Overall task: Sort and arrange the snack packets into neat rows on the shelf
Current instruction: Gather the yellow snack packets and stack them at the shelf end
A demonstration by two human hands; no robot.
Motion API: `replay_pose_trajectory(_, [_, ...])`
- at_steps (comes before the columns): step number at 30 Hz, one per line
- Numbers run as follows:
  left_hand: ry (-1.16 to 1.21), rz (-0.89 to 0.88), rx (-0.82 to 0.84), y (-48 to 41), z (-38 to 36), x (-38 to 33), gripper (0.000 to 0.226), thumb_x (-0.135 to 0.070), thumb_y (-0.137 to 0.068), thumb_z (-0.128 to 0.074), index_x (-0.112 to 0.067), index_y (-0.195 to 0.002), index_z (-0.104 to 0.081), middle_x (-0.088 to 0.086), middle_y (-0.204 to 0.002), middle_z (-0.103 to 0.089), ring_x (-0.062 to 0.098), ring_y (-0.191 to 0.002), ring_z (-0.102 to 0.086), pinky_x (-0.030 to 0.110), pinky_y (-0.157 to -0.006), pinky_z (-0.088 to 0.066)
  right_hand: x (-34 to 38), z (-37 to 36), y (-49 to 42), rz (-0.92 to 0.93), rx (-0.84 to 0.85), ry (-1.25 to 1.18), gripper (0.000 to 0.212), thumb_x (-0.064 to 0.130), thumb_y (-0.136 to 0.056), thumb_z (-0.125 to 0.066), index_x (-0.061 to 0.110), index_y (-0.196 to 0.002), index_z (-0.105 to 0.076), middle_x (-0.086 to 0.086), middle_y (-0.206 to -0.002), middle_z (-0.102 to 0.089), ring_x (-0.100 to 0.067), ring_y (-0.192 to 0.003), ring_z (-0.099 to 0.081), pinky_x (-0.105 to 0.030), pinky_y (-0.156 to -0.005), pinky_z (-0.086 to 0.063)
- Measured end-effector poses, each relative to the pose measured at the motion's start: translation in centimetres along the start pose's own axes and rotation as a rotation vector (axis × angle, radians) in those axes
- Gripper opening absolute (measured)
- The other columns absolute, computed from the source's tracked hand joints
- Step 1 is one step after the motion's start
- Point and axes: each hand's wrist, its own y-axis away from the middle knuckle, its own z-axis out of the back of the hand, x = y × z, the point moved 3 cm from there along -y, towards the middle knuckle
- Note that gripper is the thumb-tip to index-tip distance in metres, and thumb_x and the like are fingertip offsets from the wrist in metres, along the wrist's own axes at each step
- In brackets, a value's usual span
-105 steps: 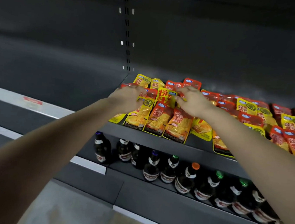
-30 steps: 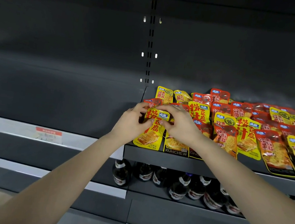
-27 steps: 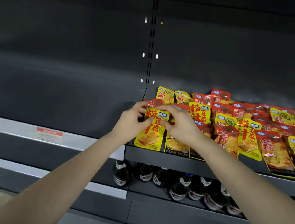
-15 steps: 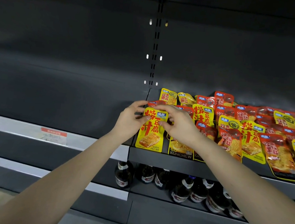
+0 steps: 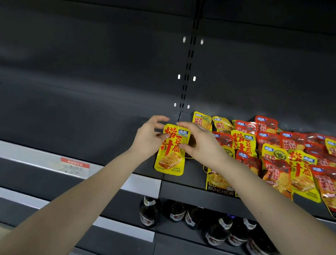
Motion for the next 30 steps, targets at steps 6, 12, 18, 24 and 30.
replay_pose_trajectory(6, [-0.045, 0.004, 0.028, -1.5, 1.3, 0.8, 0.041, 0.000, -0.086, -0.063, -0.022, -0.119, -0.051, -0.009, -0.091, -0.062, 0.018, -0.097, -0.064, 0.038, -0.086, -0.054, 0.1, -1.1, -1.4, -0.020, 0.029, 0.005, 0.069, 0.020, -0.081, -0.071, 0.023, -0.141, -0.036, -0.004, -0.137, -0.044, -0.019, -0.126, -0.044, -0.032, -0.104, -0.037])
replay_pose_trajectory(12, [-0.079, -0.002, 0.081, -2.7, 1.5, 1.0, 0.047, 0.005, -0.087, -0.059, -0.020, -0.125, -0.048, -0.012, -0.091, -0.060, 0.011, -0.090, -0.063, 0.030, -0.082, -0.053, -0.3, -1.4, -2.2, -0.060, 0.037, 0.017, 0.071, 0.022, -0.081, -0.071, 0.024, -0.142, -0.033, -0.004, -0.138, -0.043, -0.021, -0.126, -0.044, -0.037, -0.104, -0.039])
replay_pose_trajectory(18, [-0.069, 0.006, 0.016, -4.1, 1.6, 1.2, 0.045, 0.004, -0.086, -0.061, -0.019, -0.123, -0.050, -0.007, -0.096, -0.062, 0.013, -0.091, -0.063, 0.032, -0.083, -0.053, -1.1, -1.3, -2.3, -0.129, 0.071, -0.002, 0.078, 0.023, -0.080, -0.073, 0.027, -0.143, -0.027, -0.005, -0.141, -0.041, -0.021, -0.117, -0.053, -0.034, -0.100, -0.043])
replay_pose_trajectory(24, [-0.075, 0.011, -0.014, -5.5, 1.5, 1.0, 0.043, 0.004, -0.086, -0.060, -0.017, -0.122, -0.050, -0.004, -0.099, -0.063, 0.015, -0.091, -0.064, 0.034, -0.085, -0.053, -1.6, -1.4, -2.2, -0.140, 0.092, 0.011, 0.085, 0.020, -0.079, -0.073, 0.030, -0.145, -0.021, -0.006, -0.141, -0.041, -0.016, -0.123, -0.050, -0.035, -0.102, -0.043])
replay_pose_trajectory(30, [-0.077, 0.004, -0.022, -6.4, 0.7, 1.0, 0.039, 0.003, -0.088, -0.057, -0.018, -0.121, -0.051, -0.004, -0.099, -0.061, 0.014, -0.089, -0.063, 0.036, -0.081, -0.055, -2.2, -0.9, -2.0, -0.148, 0.083, 0.009, 0.088, 0.018, -0.077, -0.075, 0.030, -0.145, -0.021, -0.007, -0.140, -0.044, -0.016, -0.123, -0.050, -0.034, -0.102, -0.044])
